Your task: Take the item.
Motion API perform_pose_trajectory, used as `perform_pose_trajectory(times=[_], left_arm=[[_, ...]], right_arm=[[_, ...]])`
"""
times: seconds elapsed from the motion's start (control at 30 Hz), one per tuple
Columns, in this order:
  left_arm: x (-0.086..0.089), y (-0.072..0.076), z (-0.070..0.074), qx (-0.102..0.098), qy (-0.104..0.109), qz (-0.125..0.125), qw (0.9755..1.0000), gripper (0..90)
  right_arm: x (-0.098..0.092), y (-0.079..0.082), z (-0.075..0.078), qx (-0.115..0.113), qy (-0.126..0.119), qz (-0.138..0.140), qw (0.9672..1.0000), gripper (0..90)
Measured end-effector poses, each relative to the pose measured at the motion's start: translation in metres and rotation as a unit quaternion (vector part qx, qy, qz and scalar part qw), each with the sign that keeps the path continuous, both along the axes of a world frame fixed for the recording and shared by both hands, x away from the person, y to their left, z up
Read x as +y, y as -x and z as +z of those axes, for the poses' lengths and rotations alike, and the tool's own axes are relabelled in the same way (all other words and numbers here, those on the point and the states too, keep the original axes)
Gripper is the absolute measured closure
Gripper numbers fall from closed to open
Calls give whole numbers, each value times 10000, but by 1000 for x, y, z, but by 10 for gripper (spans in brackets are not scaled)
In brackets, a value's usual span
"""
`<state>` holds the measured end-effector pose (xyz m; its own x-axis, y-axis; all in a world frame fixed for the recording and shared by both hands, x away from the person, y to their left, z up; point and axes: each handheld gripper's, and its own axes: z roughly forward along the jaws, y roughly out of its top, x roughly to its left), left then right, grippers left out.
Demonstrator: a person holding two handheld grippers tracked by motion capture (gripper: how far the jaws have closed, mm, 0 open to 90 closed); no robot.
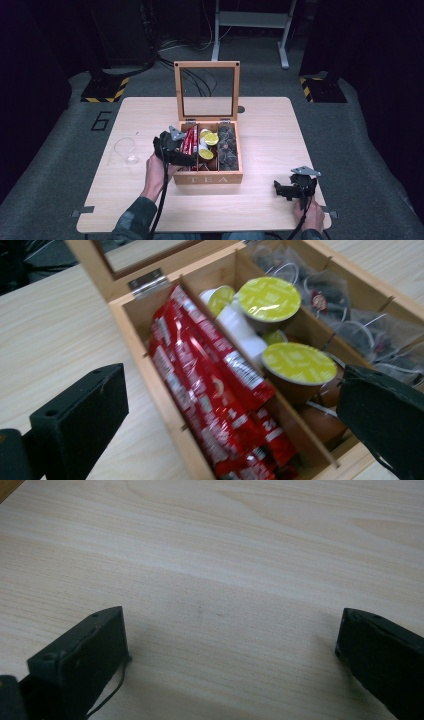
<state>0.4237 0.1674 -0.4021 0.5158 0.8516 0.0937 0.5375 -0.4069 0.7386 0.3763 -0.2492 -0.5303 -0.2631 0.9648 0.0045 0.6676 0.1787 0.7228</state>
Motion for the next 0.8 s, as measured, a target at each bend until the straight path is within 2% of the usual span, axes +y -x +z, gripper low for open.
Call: perform_pose_trajectory(times=[0.23, 0.4, 0.53, 0.67, 0.73, 0.8], left_arm=[[-26, -8, 2, -9, -36, -261, 9997, 2], [-49, -11, 0, 32, -146, -539, 9984, 27], [-62, -15, -2, 53, -161, -650, 9977, 35], [-76, -19, -5, 128, -202, -852, 9961, 49], [-87, -20, -7, 127, -324, -1072, 9936, 67], [-92, -21, -9, 153, -360, -1143, 9927, 93]], right_arm=[[0, 0, 0, 0, 6, 3, 10000, 0], [0, 0, 0, 0, 8, 4, 10000, 0], [0, 0, 0, 0, 11, 4, 10000, 0], [0, 0, 0, -4, 3, 27, 10000, 0], [0, 0, 0, -5, 3, 29, 10000, 0], [0, 0, 0, -4, 2, 29, 10000, 0]])
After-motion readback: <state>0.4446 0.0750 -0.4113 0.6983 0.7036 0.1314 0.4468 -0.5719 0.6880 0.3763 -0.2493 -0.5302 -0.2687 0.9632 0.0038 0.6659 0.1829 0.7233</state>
